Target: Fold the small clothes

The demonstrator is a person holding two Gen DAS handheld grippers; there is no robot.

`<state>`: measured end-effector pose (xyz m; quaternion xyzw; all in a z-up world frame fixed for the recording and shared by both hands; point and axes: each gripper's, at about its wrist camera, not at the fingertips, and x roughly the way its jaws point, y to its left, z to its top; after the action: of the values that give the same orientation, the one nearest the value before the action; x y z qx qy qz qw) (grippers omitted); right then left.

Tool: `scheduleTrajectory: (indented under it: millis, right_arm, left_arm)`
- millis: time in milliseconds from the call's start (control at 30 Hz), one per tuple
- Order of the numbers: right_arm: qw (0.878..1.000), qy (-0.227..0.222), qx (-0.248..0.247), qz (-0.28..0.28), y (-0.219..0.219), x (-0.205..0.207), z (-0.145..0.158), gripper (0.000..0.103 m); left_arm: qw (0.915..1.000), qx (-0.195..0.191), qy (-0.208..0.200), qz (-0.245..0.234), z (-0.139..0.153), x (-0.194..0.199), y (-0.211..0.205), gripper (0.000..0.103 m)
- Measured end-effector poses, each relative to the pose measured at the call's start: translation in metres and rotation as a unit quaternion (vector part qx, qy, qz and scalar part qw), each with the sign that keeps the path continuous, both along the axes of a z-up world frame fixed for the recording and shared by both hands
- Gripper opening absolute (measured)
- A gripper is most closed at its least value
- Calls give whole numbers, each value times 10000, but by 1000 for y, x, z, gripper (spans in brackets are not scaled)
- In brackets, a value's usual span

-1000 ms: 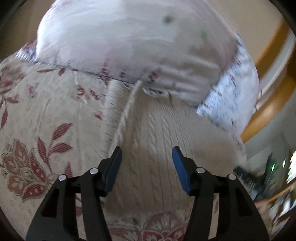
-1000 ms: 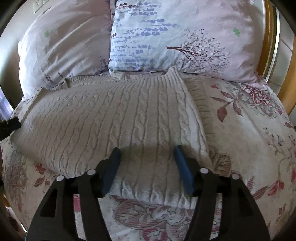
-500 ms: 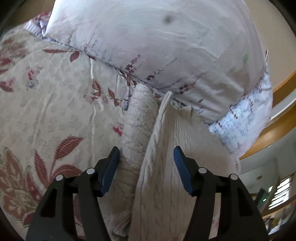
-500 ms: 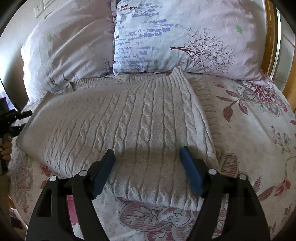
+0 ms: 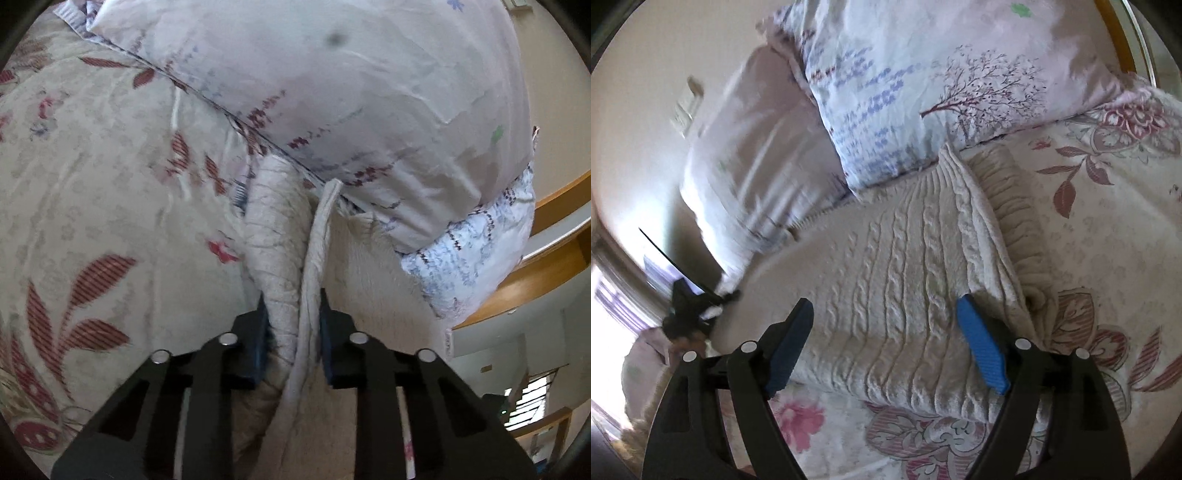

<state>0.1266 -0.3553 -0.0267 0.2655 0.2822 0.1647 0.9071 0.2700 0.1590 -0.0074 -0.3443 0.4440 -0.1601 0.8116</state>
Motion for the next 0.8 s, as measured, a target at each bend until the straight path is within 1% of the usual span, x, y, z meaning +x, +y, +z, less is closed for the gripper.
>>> scheduleTrajectory:
  millis: [67, 133, 267, 400, 533, 567, 633, 700, 800]
  right_arm:
    - [9999, 1, -154, -39, 4, -1, 3, 82]
    - [9996, 2, -295, -23, 10, -2, 8, 82]
    - [9997, -31, -226, 87, 13, -4, 18, 82]
    - [9998, -9, -73, 157, 11, -4, 22, 82]
    - [9997, 23, -73, 213, 14, -10, 28, 82]
    - [9997, 24, -76, 224, 15, -11, 29, 82]
    - [9996, 9, -90, 262, 17, -13, 33, 82]
    - [9995, 12, -123, 280, 20, -13, 36, 82]
    - [9995, 75, -198, 250, 21, -12, 38, 82]
  left_arm:
    - [9999, -95, -70, 18, 5, -1, -3, 20]
    - [9995, -247, -201, 6, 16, -2, -7, 18]
    - [9981, -388, -459, -98, 41, -4, -25, 17]
    - [9961, -546, -647, -257, 63, -6, -54, 16]
    - [9922, -804, -772, -553, 78, -7, -91, 16]
    - [9905, -880, -804, -687, 81, -7, -106, 15]
    - [9876, -928, -867, -922, 83, -8, -131, 15]
    - [9848, -952, -840, -1188, 79, -6, -162, 15]
    - [9825, -939, -629, -1478, 60, -3, -201, 15]
